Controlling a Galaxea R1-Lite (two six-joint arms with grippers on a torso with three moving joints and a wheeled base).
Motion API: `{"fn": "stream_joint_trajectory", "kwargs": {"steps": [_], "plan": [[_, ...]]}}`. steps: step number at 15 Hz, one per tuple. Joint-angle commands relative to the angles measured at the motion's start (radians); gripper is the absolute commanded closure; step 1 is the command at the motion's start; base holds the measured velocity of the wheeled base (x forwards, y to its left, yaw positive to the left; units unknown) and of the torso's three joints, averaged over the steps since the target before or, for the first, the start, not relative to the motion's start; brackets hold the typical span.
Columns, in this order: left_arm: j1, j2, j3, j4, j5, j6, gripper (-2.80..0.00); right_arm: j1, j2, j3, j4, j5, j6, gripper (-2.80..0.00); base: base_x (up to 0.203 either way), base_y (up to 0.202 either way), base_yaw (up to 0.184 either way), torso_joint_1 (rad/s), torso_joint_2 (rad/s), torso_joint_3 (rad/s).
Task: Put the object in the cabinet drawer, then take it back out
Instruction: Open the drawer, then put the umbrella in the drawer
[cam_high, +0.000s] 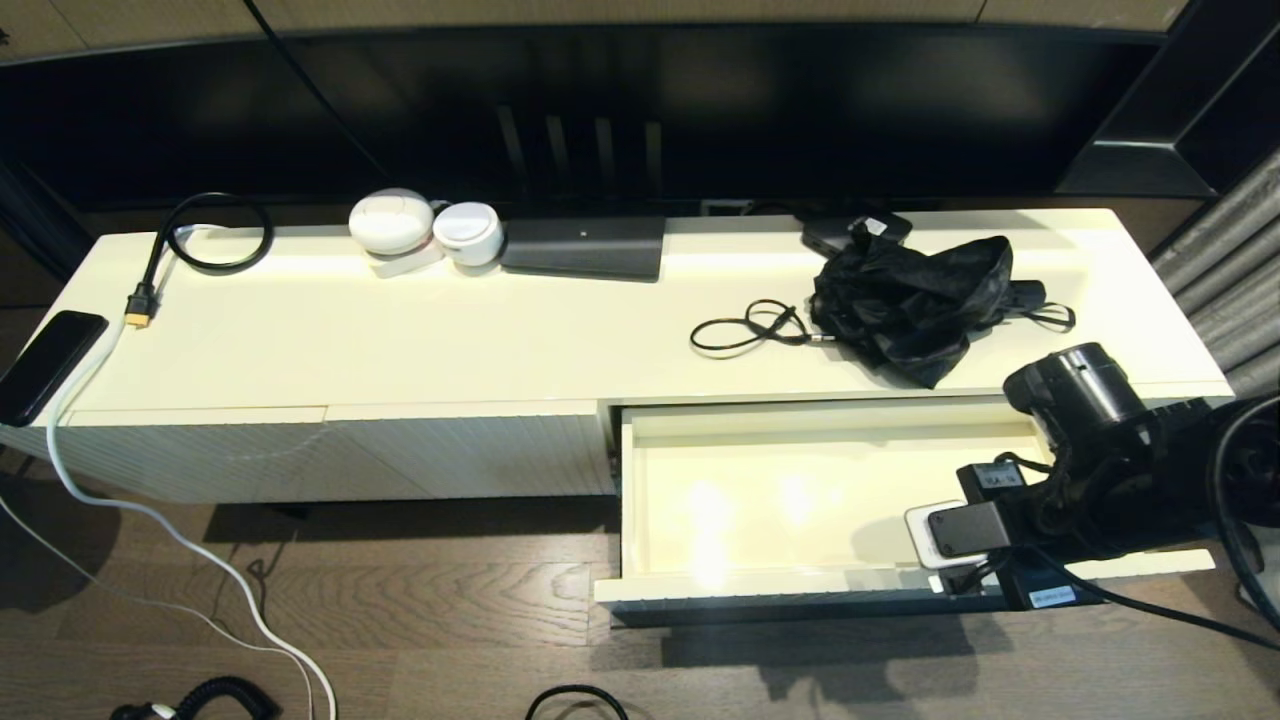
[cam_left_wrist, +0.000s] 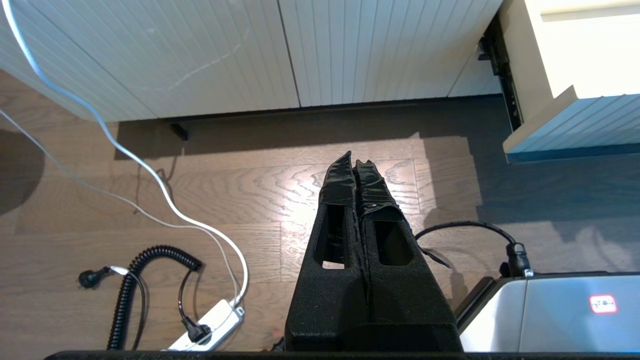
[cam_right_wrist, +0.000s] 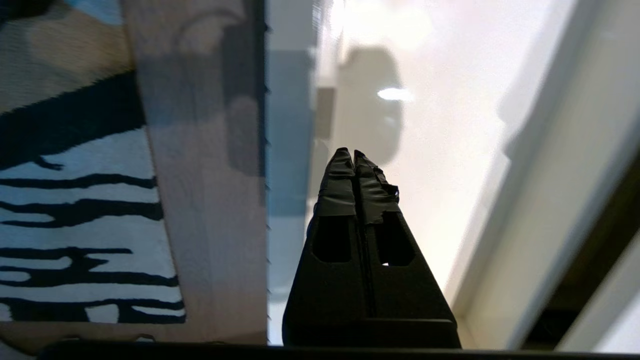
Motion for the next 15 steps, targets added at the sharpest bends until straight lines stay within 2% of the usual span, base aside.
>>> {"fn": "stream_joint_trajectory", "kwargs": {"steps": [1, 5, 8, 13, 14, 15], "plan": [[-0.001, 0.000, 0.000, 0.000, 0.000, 0.000, 0.00, 0.000, -0.058, -0.011, -0.007, -0.013, -0.007, 0.00, 0.000, 0.000, 0.000, 0.000, 0.00, 0.000], [0.000, 0.000, 0.000, 0.000, 0.000, 0.000, 0.00, -0.001, -0.209, -0.050, -0.001, -0.063, -0.011, 0.00, 0.000, 0.000, 0.000, 0.000, 0.00, 0.000], [0.000, 0.000, 0.000, 0.000, 0.000, 0.000, 0.00, -0.004, -0.254, -0.079, -0.002, -0.084, -0.019, 0.00, 0.000, 0.000, 0.000, 0.000, 0.00, 0.000], [-0.001, 0.000, 0.000, 0.000, 0.000, 0.000, 0.00, -0.097, -0.269, -0.126, -0.040, -0.084, -0.132, 0.00, 0.000, 0.000, 0.000, 0.000, 0.00, 0.000], [0.000, 0.000, 0.000, 0.000, 0.000, 0.000, 0.00, -0.111, -0.255, -0.126, -0.093, -0.076, -0.161, -2.80, 0.000, 0.000, 0.000, 0.000, 0.00, 0.000], [0.000, 0.000, 0.000, 0.000, 0.000, 0.000, 0.00, -0.118, -0.243, -0.127, -0.125, -0.068, -0.179, -2.80, 0.000, 0.000, 0.000, 0.000, 0.00, 0.000]]}}
